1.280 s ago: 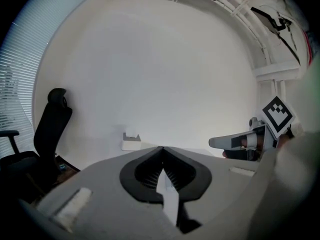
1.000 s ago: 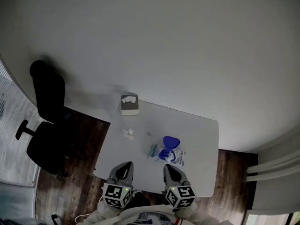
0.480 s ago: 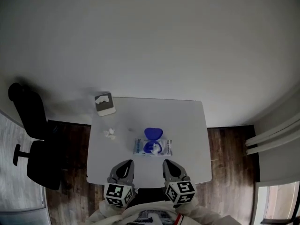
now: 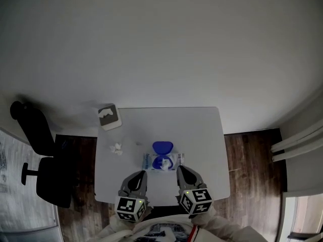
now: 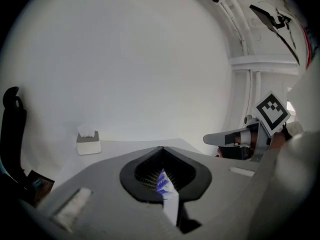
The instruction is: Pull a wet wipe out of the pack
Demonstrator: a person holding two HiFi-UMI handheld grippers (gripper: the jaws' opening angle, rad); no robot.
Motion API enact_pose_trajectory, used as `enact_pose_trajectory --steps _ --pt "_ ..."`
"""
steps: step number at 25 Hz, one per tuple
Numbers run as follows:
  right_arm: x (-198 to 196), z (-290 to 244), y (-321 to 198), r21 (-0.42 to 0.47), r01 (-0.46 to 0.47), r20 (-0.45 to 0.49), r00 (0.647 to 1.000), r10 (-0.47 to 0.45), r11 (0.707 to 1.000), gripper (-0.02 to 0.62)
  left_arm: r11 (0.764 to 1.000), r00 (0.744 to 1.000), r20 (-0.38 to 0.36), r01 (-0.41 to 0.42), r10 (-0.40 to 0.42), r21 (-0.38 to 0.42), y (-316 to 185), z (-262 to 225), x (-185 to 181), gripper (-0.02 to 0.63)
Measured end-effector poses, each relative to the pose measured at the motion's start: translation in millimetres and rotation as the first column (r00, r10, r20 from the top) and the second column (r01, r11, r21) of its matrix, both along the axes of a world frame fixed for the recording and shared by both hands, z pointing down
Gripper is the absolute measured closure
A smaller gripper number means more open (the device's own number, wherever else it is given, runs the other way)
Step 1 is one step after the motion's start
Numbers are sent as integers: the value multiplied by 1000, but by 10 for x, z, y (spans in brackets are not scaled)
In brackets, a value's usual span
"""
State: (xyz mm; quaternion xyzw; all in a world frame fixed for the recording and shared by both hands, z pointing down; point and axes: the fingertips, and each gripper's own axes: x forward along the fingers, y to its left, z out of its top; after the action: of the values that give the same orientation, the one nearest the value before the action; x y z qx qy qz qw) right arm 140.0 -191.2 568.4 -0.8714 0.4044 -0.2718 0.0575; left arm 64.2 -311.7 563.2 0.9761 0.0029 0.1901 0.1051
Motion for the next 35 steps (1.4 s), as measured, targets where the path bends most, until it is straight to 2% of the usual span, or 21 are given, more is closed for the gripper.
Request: enact_pose_trajectory --steps 8,19,25,35 --pt "425 -96 12 46 21 -10 1000 -21 999 589 999 1000 2 26 -26 47 20 -107 380 601" --pt "719 -35 165 50 49 -17 999 -48 998 589 994 999 -20 50 -48 96 140 -165 760 601" --pt "724 -16 116 34 53 -33 998 -52 998 589 993 999 -13 47 -46 112 82 -143 734 601" --pt "649 -161 -52 1 21 -67 998 -21 1000 589 997 1000 -19 10 -9 79 -162 -186 754 601"
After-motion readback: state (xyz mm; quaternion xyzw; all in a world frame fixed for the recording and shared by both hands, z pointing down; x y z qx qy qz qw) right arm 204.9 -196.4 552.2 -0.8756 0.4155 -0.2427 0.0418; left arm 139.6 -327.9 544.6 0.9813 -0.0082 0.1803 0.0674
